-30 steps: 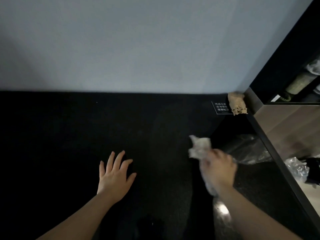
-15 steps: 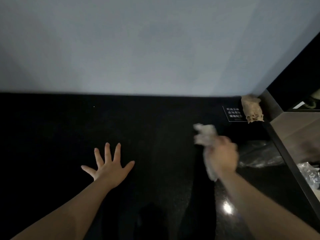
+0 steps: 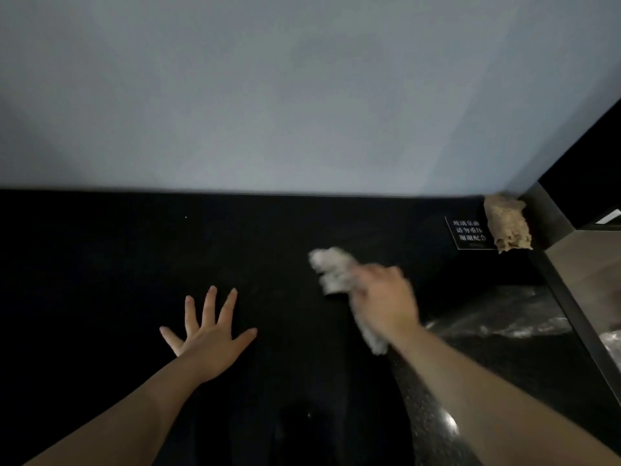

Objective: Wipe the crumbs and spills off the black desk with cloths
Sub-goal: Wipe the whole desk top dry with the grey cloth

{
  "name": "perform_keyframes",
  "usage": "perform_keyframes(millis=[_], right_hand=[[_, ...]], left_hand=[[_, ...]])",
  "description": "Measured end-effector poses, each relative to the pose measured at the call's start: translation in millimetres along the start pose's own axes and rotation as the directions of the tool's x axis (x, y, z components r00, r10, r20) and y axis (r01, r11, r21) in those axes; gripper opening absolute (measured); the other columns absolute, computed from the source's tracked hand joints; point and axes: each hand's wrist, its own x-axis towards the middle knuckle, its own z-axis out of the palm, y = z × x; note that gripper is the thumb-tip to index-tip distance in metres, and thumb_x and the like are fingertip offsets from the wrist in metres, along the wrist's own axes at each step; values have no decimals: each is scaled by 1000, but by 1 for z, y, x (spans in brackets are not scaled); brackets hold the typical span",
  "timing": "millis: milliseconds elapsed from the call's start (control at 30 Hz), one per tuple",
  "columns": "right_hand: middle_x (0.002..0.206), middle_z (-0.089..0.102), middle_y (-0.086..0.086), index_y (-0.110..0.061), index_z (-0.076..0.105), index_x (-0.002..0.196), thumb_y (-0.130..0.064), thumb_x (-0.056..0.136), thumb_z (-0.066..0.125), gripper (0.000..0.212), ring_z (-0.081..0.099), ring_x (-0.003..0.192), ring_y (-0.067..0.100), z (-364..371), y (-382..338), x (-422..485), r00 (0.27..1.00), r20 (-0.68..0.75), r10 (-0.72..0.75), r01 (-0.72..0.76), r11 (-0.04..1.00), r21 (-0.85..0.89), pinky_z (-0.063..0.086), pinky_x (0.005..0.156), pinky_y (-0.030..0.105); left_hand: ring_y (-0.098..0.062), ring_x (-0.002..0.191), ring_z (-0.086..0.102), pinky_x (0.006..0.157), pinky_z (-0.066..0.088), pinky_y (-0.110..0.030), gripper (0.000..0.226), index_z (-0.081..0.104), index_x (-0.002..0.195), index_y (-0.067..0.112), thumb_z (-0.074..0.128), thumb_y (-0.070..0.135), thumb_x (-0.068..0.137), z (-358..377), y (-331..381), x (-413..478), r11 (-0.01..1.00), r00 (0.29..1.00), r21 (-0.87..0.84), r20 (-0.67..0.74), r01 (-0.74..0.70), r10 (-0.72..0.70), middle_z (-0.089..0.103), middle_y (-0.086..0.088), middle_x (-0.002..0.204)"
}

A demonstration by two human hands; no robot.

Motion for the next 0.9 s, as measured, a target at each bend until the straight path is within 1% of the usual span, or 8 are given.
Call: perform_keyframes(millis=[133, 200, 300, 400, 500, 633, 800, 900], right_hand=[[132, 43, 21, -18, 39, 136, -25, 91, 51, 47, 41, 113, 43, -21, 66, 21, 692, -12, 722, -709, 683, 174, 41, 87, 46], [129, 46, 23, -15, 46, 131, -26, 85, 58, 49, 44, 110, 44, -6, 33, 22, 759, -72, 647, -642, 762, 80, 42, 83, 45], [129, 50, 12, -26, 56, 123, -21, 73, 63, 51, 44, 118, 35, 19, -40, 7, 986, -101, 133, -122, 987, 107, 42, 89, 40], [132, 48, 0, -30, 49, 130, -8, 79, 54, 56, 43, 121, 24, 17, -53, 7, 920, 35, -389, 375, 904, 207, 40, 96, 35], [125, 50, 10, -20, 55, 122, -7, 76, 55, 48, 54, 101, 37, 9, 3, 37, 993, -117, -10, 26, 990, 137, 43, 86, 39], [147, 20, 23, -10, 31, 138, -23, 87, 59, 59, 33, 120, 48, -2, 41, 54, 674, -99, 732, -680, 667, 304, 35, 97, 50], [147, 26, 17, -15, 32, 141, -15, 83, 58, 64, 30, 129, 41, 25, -51, 82, 796, 30, 604, -597, 776, 203, 30, 105, 44], [140, 41, 7, -22, 46, 131, -17, 74, 55, 58, 41, 121, 31, 38, -143, 83, 967, 8, 255, -253, 952, 170, 32, 92, 34]], left_hand=[[-31, 137, -30, 106, -3, -66, 82, -21, 142, 40, 33, 68, 87, 1, 0, 1, 1000, 1000, 19, -8, 3, -3, -33, 5, 151], [-30, 138, -30, 107, -3, -66, 83, -20, 143, 41, 33, 68, 86, 0, -1, 3, 1000, 1000, 22, -15, 4, -4, -32, 6, 151], [-30, 138, -28, 107, -4, -66, 83, -18, 144, 41, 36, 68, 86, -2, -2, 4, 1000, 1000, 12, -11, -1, 1, -30, 7, 151], [-29, 139, -26, 107, -4, -65, 82, -15, 144, 43, 36, 68, 86, -3, -2, 4, 1000, 1000, 1, -10, -7, 7, -27, 8, 153], [-27, 143, -9, 112, 7, -56, 70, -6, 146, 44, 30, 64, 90, -8, -11, 3, 994, 989, 93, -134, -53, 65, -12, 8, 156], [-23, 142, 11, 113, 22, -40, 64, 7, 148, 34, 27, 59, 92, -26, -43, 14, 982, 936, 173, -326, -77, 131, 4, 3, 156], [-26, 144, -10, 117, 9, -45, 67, 0, 149, 29, 27, 56, 94, -51, -90, 48, 986, 955, 157, -279, -60, 103, -6, -1, 158], [-26, 144, -10, 116, 9, -47, 68, -2, 149, 30, 28, 57, 94, -62, -120, 62, 987, 956, 161, -285, -26, 71, -7, -1, 158]])
